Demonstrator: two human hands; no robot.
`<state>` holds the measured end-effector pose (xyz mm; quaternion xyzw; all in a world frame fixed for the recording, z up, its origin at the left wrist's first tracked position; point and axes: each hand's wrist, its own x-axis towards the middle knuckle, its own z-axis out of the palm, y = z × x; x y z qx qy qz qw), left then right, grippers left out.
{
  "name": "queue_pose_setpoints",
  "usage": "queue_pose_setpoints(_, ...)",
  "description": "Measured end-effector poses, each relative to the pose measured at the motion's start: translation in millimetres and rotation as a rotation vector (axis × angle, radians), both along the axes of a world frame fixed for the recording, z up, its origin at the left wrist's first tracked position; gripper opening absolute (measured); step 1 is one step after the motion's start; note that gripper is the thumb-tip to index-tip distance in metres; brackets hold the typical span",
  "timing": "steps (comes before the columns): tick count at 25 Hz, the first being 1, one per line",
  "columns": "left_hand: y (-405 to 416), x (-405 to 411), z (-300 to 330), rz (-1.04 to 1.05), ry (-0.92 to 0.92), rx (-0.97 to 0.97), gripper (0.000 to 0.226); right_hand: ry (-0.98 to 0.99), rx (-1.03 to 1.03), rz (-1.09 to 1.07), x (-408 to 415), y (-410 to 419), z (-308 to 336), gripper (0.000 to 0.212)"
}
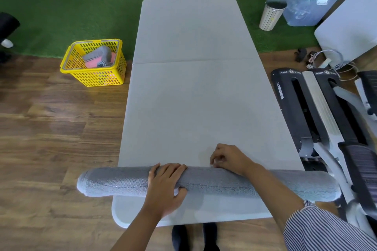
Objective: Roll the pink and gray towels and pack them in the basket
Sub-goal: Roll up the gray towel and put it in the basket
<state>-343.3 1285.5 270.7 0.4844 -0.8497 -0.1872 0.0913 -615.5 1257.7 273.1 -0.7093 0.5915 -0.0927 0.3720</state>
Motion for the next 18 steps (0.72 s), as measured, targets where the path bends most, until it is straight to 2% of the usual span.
queue_pose_setpoints(6,-1.5,-0.7,-0.6,-0.01,-0.004,-0.02,0.048,0.061,-0.024,0.045,2.0,1.8,-9.9,0.007)
queue_pose_setpoints(12,-3.6,3.9,1.9,-0.103,-0.084,-0.069,0.068,0.046,-0.038,-0.135,-6.6,9.1,-3.2,0.011)
queue_pose_setpoints(15,-10.5,6.9,1.1,-0.136,-0.115,-0.062,0.059,0.028,0.051,-0.167,-10.7,16.9,9.3,0.015)
queue_pose_setpoints(18,-17.1,8.5,12.8,-0.202,-0.201,0.019,0.057,0.336,0.074,-0.387,-30.6,25.0,13.2,0.025)
